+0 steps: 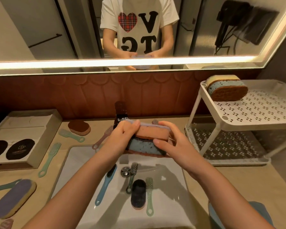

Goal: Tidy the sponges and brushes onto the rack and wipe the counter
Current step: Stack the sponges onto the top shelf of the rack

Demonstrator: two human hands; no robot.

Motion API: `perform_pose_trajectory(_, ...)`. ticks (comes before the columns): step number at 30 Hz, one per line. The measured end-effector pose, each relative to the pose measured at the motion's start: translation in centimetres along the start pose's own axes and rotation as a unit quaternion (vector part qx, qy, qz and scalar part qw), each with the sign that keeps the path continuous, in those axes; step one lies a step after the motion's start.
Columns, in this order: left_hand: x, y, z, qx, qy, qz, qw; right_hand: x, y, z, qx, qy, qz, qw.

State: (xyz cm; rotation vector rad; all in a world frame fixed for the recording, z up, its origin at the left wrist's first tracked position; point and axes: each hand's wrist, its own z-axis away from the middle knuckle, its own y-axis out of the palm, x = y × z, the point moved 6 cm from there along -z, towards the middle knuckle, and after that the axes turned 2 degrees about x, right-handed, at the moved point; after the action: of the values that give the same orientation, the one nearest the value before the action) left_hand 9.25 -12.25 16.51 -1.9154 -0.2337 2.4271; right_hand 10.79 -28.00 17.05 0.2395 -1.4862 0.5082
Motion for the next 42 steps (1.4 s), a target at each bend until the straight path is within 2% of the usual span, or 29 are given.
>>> perform_pose_trajectory(6,-5.0,2.4,-0.1,0.010,0.076,0.008,0.997,3.8,-5.3,0.5,-0.072,-0.061,-0.038,0.995)
perform_pose_trajectory(9,-8.1,4.3,-0.5,0.030,0.130,-0.041,0.990,6.0,-8.9,1.0,-0.115,-0.088,-0.020,0.989)
perform_pose_trajectory(13,-12.0,8.0,-2.2,0.053,0.169,-0.062,0.982,6.9,-13.8,1.5,-0.163,-0.078,-0.031,0.983)
perform_pose_trajectory(17,-13.8,12.0,-4.4,0.063,0.174,-0.047,0.981,6.3,-18.2,1.4,-0.212,-0.073,-0.071,0.972)
perform_pose_trajectory(23,-12.7,17.0,-7.0,0.066,0.142,-0.041,0.987,3.7,-23.1,0.8,-0.258,-0.055,-0.089,0.960)
perform_pose_trajectory(28,-12.3,19.1,-8.4,0.012,0.151,-0.099,0.983,1.9,-25.8,0.4,-0.278,-0.020,-0.010,0.960)
perform_pose_trajectory(33,-11.3,20.9,-8.6,0.014,0.185,-0.243,0.952,1.1,-27.2,0.0,-0.277,-0.004,0.075,0.958)
perform_pose_trajectory(38,-10.8,21.9,-9.8,0.032,0.195,-0.406,0.892,0.5,-28.1,-1.0,-0.274,0.023,0.114,0.955)
perform_pose_trajectory(42,-10.9,22.3,-10.7,0.014,0.196,-0.477,0.857,-0.1,-28.4,-1.7,-0.284,0.043,0.158,0.945)
